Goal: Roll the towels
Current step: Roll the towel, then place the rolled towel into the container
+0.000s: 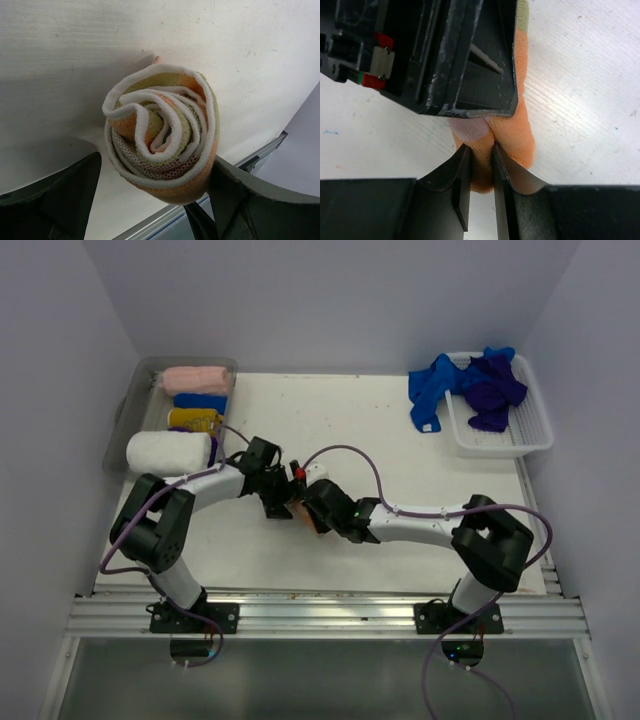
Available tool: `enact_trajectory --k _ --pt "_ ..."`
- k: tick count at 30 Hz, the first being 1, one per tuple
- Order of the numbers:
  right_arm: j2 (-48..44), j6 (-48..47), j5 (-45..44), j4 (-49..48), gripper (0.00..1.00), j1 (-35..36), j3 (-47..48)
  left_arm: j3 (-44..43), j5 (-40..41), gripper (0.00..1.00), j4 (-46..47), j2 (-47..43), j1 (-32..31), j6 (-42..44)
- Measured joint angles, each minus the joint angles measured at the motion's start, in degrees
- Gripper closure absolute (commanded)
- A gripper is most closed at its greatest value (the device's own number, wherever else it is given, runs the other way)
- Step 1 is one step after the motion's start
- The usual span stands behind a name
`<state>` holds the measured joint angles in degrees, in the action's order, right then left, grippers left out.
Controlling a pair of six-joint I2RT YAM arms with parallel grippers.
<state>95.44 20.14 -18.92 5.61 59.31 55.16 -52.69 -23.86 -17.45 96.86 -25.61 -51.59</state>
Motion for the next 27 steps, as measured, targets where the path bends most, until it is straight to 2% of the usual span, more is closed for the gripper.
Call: enact_trajectory --k 8,15,22,25,26,27 --pt "-0.6 4.3 8.4 -4.6 0.76 -3.3 -2.2 1.0 -0.6 0.12 1.6 0.0 0.0 -1.1" --pt "-0.7 8.2 14.6 -9.2 0.76 -6.4 -4.5 4.3 -1.2 0.21 5.6 -1.2 0.0 -4.2" --pt "-0.7 12.5 20.3 -13.9 0.76 -9.2 -7.0 6.6 -1.2 0.19 9.1 -2.2 0.0 -6.4" --pt "-0.7 14.3 22.1 -15.6 0.77 -10.1 -8.0 7.5 -0.8 0.23 10.2 -3.0 0.0 -6.9" --pt "-0.7 14.8 22.8 -16.0 0.77 -10.3 -8.2 7.9 -0.5 0.3 10.4 -3.5 0.0 -7.1" --pt "-0.7 15.1 23.1 -16.4 0.77 -10.5 -8.4 8.2 -0.1 0.31 10.7 -4.0 0.0 -7.5"
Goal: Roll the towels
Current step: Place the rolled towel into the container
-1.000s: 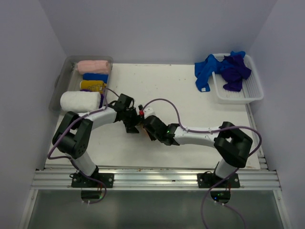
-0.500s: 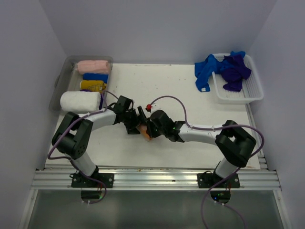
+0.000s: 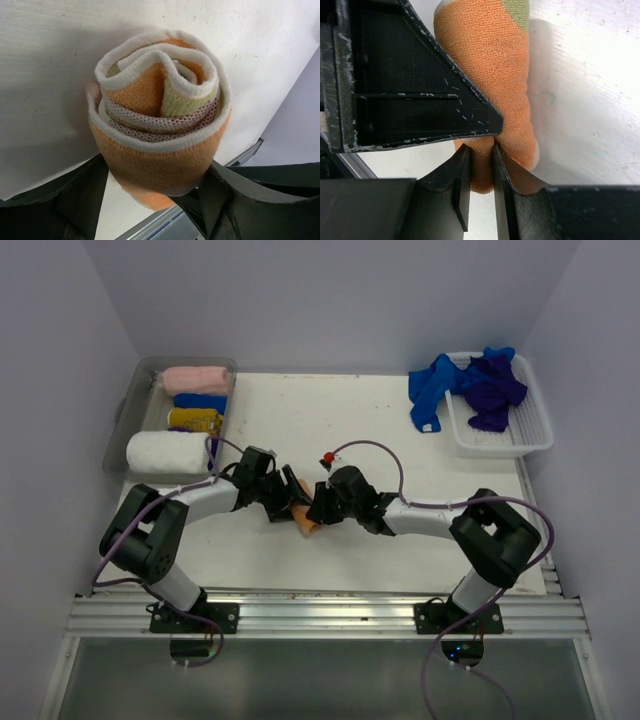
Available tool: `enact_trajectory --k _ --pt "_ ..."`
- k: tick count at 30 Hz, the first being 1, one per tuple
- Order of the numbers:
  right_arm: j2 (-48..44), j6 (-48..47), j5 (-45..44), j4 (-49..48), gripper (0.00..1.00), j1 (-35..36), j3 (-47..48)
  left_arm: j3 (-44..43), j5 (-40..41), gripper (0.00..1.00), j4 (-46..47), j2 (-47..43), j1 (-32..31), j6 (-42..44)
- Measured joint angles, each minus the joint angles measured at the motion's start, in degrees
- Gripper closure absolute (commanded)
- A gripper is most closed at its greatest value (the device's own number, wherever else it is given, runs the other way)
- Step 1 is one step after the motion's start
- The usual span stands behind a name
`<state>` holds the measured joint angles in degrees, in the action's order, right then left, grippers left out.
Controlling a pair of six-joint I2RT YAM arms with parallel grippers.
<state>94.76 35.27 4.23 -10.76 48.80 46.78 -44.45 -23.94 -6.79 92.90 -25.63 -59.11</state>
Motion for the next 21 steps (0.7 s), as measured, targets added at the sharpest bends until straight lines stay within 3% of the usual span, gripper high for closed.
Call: enact_trajectory --k 12,21 --pt "0.5 1.4 1.3 -1.4 0.77 -0.1 -0.3 0.2 1.9 0.28 0.6 -0.3 0.0 0.1" --pt "0.7 1.4 1.3 -1.3 0.74 -0.1 -0.3 -1.4 0.8 0.7 2.0 3.4 0.0 -0.4"
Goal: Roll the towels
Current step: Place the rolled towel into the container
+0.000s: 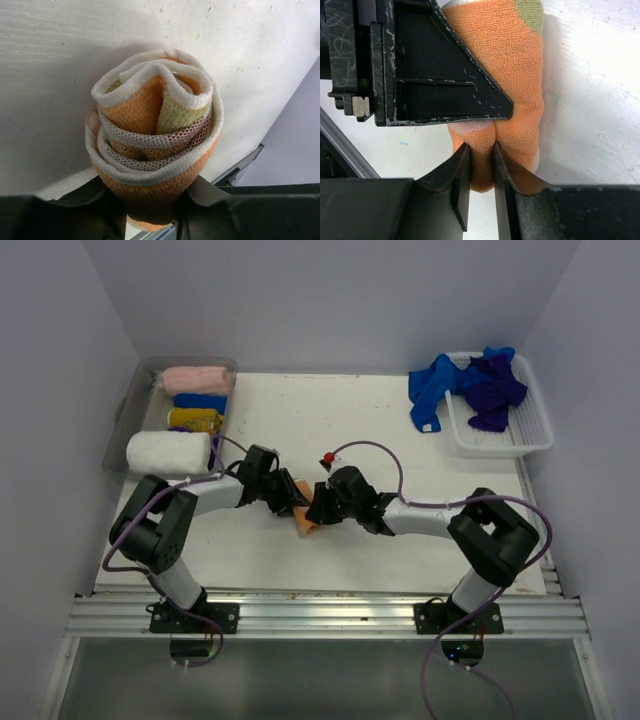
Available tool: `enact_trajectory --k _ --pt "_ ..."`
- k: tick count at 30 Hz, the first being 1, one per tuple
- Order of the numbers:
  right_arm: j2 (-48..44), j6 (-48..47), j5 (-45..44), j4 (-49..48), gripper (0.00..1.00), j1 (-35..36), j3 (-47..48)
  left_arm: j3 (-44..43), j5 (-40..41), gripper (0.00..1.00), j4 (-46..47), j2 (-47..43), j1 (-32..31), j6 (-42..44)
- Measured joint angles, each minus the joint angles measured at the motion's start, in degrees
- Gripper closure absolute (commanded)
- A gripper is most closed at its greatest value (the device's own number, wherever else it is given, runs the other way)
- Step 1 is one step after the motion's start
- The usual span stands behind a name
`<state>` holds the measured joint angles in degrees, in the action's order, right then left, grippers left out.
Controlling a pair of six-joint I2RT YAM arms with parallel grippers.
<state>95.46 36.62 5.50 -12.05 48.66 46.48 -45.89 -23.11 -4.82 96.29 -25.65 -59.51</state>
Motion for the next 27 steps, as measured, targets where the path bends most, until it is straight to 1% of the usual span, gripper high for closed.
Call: enact_trajectory --k 2,3,4,5,7,8,9,13,19,23,25,27 --pt "0.0 -0.2 -0.2 0.2 0.59 0.0 0.1 -0.4 -0.4 0.78 -0.1 0.4 0.0 0.1" --pt "0.0 -0.3 -0.3 0.5 0.46 0.0 0.2 -0.7 -0.5 0.81 -0.3 0.5 0.0 0.2" --pt "-0.2 -0.6 -0.5 0.9 0.41 0.0 0.3 -0.9 -0.6 0.84 -0.5 0.6 0.0 0.3" --pt "-0.4 -0.9 -0.7 1.4 0.38 0.0 0.4 -1.1 -0.5 0.9 -0.6 0.6 0.0 0.3" --pt "-1.3 -1.8 -1.7 3.6 0.33 0.0 0.7 -1.6 -0.5 0.96 -0.7 0.8 -0.1 0.5" --pt "-2.1 -2.2 -2.4 5.2 0.33 0.0 0.8 -1.9 -0.5 1.0 -0.9 0.9 -0.1 0.5" --pt "-3.1 -2.6 -3.3 7.0 0.3 0.1 0.9 -2.3 -0.5 1.0 -0.9 1.0 -0.1 0.5" --pt "-10.7 -4.5 -8.3 14.9 0.27 0.1 0.9 -4.1 -0.5 1.0 -1.2 1.3 0.0 0.8" --pt "-28.0 -6.2 -19.7 22.9 0.24 -0.2 0.9 -8.4 -1.4 1.0 -3.9 1.3 1.2 2.1" --pt "-35.2 -5.8 -26.8 27.4 0.24 -0.9 0.3 -15.0 -2.0 1.0 -8.3 0.8 4.4 4.2" --pt "-37.0 -5.3 -29.0 29.2 0.24 -1.2 -0.6 -19.7 -2.0 1.0 -11.4 0.6 7.0 5.5" --pt "-37.8 -4.7 -30.3 31.1 0.24 -1.2 -1.5 -25.9 -1.7 1.0 -14.6 0.5 10.9 6.8"
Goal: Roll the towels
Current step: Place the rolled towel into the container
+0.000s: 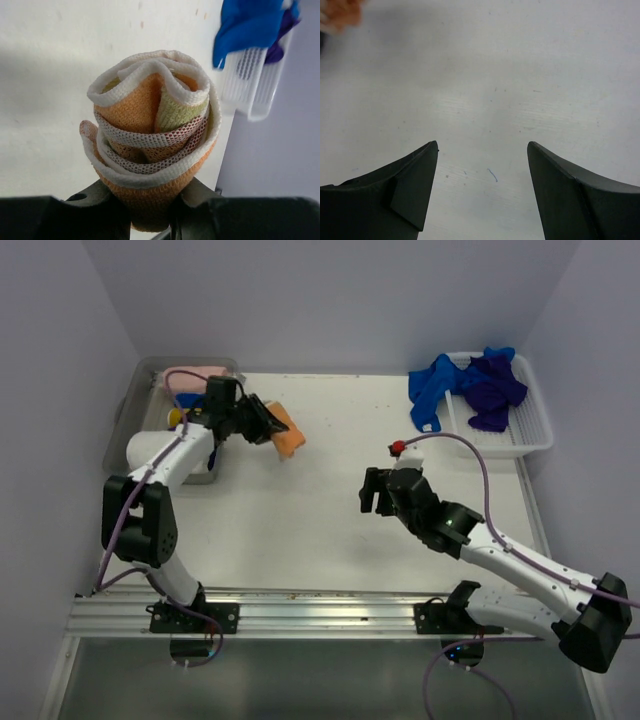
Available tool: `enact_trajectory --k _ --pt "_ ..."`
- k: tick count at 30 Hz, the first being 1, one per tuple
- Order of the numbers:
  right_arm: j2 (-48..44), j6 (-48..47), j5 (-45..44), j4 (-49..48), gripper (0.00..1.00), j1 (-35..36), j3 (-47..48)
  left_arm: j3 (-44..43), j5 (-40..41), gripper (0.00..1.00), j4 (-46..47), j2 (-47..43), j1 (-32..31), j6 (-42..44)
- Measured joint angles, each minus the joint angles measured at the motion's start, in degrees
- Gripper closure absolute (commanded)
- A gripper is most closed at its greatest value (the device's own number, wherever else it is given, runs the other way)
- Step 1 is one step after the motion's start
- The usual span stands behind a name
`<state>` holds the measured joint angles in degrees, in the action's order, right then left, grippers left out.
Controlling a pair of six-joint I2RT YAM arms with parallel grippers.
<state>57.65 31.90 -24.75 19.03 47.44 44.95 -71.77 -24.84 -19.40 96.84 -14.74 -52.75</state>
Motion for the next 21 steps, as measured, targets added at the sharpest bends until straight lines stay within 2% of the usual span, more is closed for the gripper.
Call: enact_trajectory --k 5,10,14,21 --pt "0.7 1.4 -0.2 2.7 0.24 0.0 -1.2 -11.3 0.4 1.0 -3.4 0.0 12.2 0.9" --pt "2.1 2.4 0.5 2.9 0.24 0.0 -1.2 -13.3 0.6 1.0 -3.7 0.8 23.5 -0.7" --pt "3.1 3.2 1.5 2.9 0.24 0.0 -1.2 -14.8 0.0 1.0 -2.6 5.6 27.9 -2.6" --pt "6.5 4.0 3.4 2.9 0.24 0.0 -1.2 -16.8 0.6 1.0 -1.7 13.0 29.8 -6.4"
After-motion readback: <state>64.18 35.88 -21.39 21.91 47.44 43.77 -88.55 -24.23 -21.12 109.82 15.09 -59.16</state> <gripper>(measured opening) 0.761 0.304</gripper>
